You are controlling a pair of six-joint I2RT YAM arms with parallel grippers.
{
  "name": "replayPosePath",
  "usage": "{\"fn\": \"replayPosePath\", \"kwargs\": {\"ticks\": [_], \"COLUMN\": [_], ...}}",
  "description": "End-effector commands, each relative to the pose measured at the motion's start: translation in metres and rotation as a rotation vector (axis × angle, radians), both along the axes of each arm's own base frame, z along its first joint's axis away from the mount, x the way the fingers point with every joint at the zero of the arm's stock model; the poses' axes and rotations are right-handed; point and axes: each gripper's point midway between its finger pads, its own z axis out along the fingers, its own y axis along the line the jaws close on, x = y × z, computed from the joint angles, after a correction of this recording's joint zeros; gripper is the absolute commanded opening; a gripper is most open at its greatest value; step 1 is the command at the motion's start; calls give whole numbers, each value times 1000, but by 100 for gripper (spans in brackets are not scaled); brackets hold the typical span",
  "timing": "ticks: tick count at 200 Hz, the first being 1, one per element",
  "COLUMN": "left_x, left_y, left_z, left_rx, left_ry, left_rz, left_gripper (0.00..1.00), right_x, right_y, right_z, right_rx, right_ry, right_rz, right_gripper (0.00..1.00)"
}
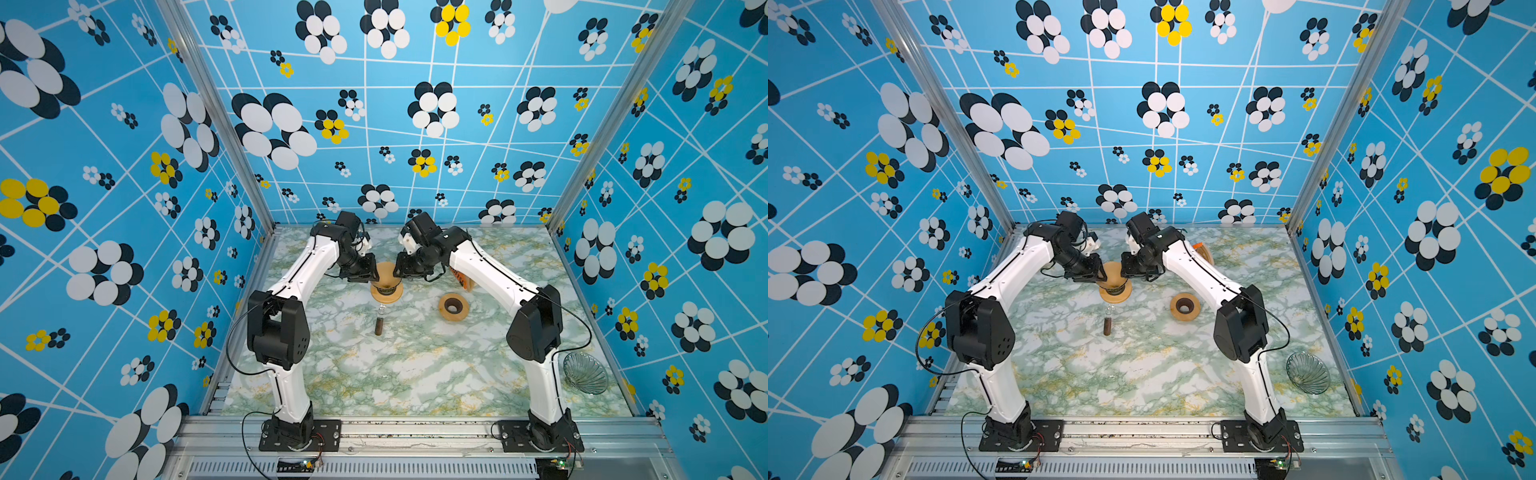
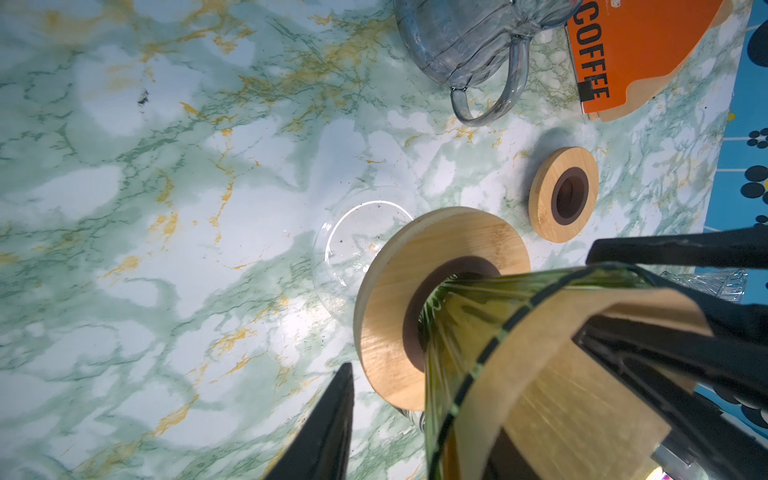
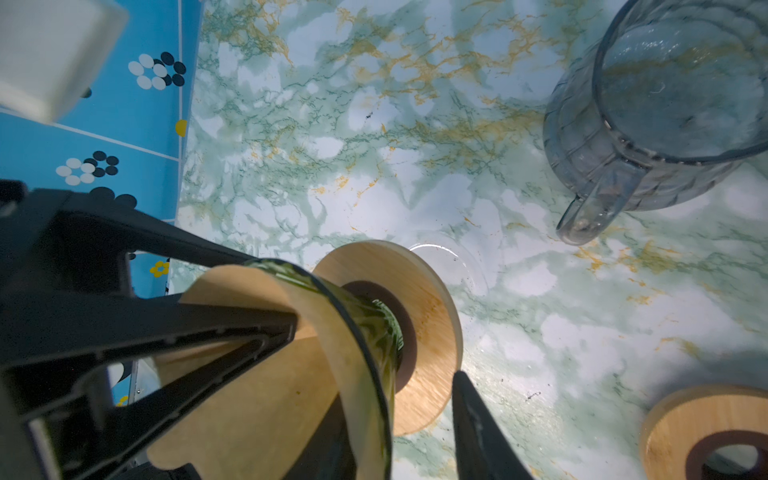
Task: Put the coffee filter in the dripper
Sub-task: 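Open both grippers and release the filter rim, then raise the left gripper from the dripper while the right gripper moves to the pitcher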
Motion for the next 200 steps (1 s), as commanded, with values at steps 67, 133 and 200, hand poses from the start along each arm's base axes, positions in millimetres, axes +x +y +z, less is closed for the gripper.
{"fn": "replayPosePath", "kwargs": {"ticks": [67, 133, 200], "left_x": [-1, -3, -19], "left_y": [-2, 5, -6], "left_z": [7, 39, 95], "left_rx": [18, 44, -37], "left_ry": [-3, -117, -341], "left_rz": [-13, -20, -64], "left_gripper": [42, 52, 66], "right_x": [0, -8, -26], "right_y": [-1, -18, -61], "right_z": [44, 60, 76], "right_rx": [163, 174, 106], "right_ry": [-56, -134, -273], "right_rz": [15, 19, -8], "right_gripper": [47, 58, 63]}}
